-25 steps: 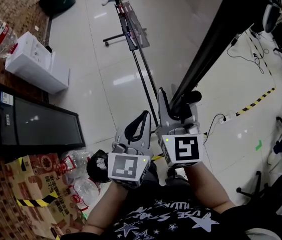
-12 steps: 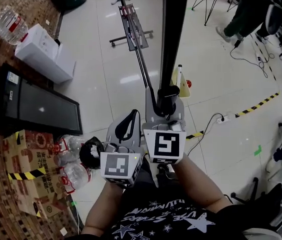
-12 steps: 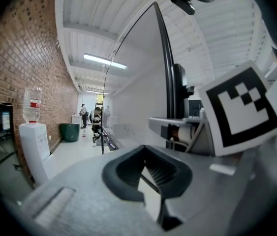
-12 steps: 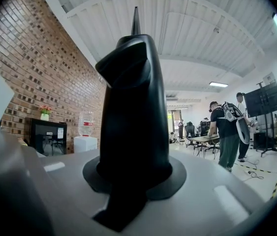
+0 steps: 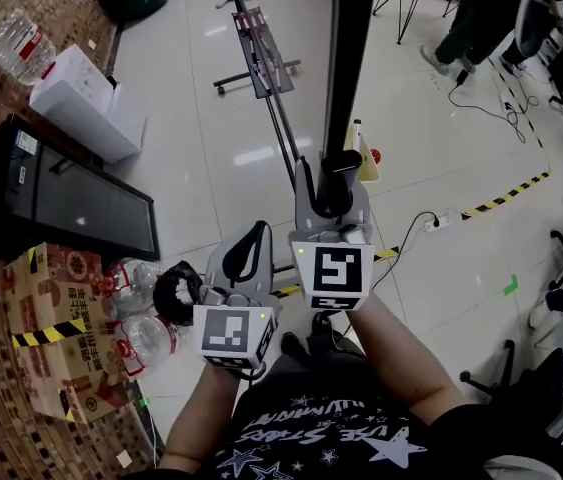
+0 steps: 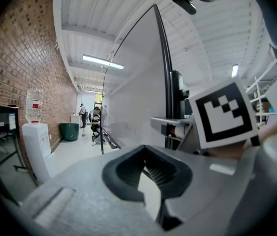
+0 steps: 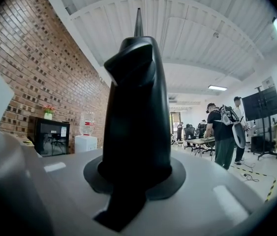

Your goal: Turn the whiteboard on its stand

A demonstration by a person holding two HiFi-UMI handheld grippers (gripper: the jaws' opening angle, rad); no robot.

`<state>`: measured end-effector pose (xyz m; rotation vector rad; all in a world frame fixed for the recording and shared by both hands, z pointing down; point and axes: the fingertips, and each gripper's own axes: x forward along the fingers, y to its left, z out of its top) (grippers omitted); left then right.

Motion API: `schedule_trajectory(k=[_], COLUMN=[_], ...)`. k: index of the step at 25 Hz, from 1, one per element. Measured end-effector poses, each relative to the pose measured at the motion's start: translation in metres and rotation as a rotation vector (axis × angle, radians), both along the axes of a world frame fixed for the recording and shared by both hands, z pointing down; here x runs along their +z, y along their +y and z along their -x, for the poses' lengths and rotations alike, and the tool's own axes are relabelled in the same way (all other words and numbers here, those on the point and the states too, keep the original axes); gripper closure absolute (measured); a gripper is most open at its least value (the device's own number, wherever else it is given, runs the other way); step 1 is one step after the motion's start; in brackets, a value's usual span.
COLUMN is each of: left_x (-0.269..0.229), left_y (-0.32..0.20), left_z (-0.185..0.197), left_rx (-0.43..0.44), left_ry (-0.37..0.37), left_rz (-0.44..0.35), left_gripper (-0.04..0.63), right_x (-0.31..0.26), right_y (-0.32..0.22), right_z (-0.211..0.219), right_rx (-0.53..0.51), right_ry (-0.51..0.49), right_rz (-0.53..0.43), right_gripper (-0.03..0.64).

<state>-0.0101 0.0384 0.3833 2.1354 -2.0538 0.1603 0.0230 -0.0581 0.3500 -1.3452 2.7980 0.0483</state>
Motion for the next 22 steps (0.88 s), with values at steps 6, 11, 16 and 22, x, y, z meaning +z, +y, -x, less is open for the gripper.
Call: schedule_trajectory(k=[6,11,16,22], left_x=[-0.003,-0.006,-0.003,-0.005], left_y=[0.015,0.018,0.02,0.022], left_z=[-0.012,-0.023,-0.038,-0.057], left_rx=[0.045,0.077,0.11,0.149], left_ry=[0.012,0.017,0.015,0.01], left_rz=[-0.02,-0.033,-0.045,-0.046], left_gripper=[0.589,0.59,0.589,0.589], right_x=[-0.001,-0.002,-0.001,0.001], right_y=[0.007,0.018,0.03,0.041], right_z=[-0.017,-0.033,-0.048,-0.063], right_rx=[0.001,0.002,-0.008,-0.011], right_ry=[0.004,0.002,-0.001,-0.003], right_rz=[-0.002,-0.006,-0.005,-0.003], right_gripper=[0.529,0.529,0.529,0.529])
